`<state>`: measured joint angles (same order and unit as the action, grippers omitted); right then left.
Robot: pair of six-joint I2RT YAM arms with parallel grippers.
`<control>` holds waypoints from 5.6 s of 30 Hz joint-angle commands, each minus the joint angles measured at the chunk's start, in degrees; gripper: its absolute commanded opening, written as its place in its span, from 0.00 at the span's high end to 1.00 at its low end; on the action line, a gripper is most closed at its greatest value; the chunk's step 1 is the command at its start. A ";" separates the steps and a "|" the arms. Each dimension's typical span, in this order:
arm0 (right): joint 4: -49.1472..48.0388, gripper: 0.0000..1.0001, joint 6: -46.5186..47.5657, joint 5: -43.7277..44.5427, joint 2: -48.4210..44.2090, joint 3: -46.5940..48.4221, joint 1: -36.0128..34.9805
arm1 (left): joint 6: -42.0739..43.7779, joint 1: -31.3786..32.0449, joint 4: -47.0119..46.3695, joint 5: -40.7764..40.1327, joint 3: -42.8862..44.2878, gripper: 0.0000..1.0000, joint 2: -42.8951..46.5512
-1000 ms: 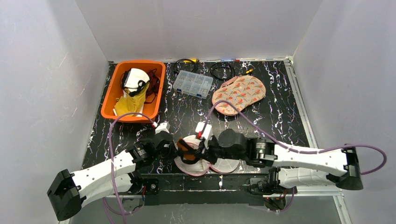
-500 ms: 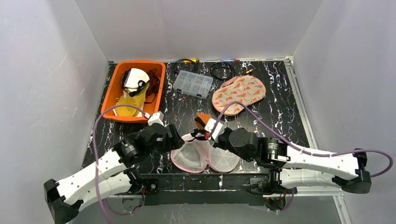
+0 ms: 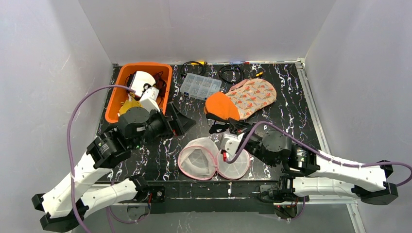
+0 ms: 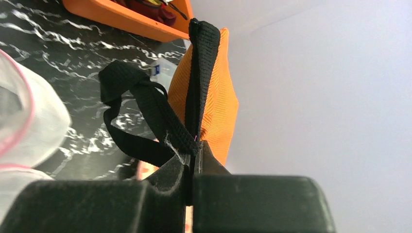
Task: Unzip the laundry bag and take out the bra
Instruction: Pick up the bra from the laundry bag, then place the bra in the bin.
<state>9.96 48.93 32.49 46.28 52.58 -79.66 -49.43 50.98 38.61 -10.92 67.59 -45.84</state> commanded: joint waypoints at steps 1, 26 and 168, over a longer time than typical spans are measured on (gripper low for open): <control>-3.44 0.99 16.28 -1.35 -1.58 -2.05 -0.09 | -1.95 -2.98 -7.89 12.93 2.80 0.02 -4.20; -9.42 0.99 27.42 -2.18 -2.20 -6.94 -0.56 | -27.34 -9.15 -35.20 28.17 -13.36 0.02 -13.35; 1.86 0.03 -77.92 -16.57 -22.68 -28.78 18.82 | 13.48 -65.83 -19.86 8.09 -8.56 1.00 -39.28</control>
<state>9.34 -28.34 12.34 25.08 21.23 -60.77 -37.28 -14.52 18.22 1.80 56.53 -83.48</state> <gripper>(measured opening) 0.971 0.007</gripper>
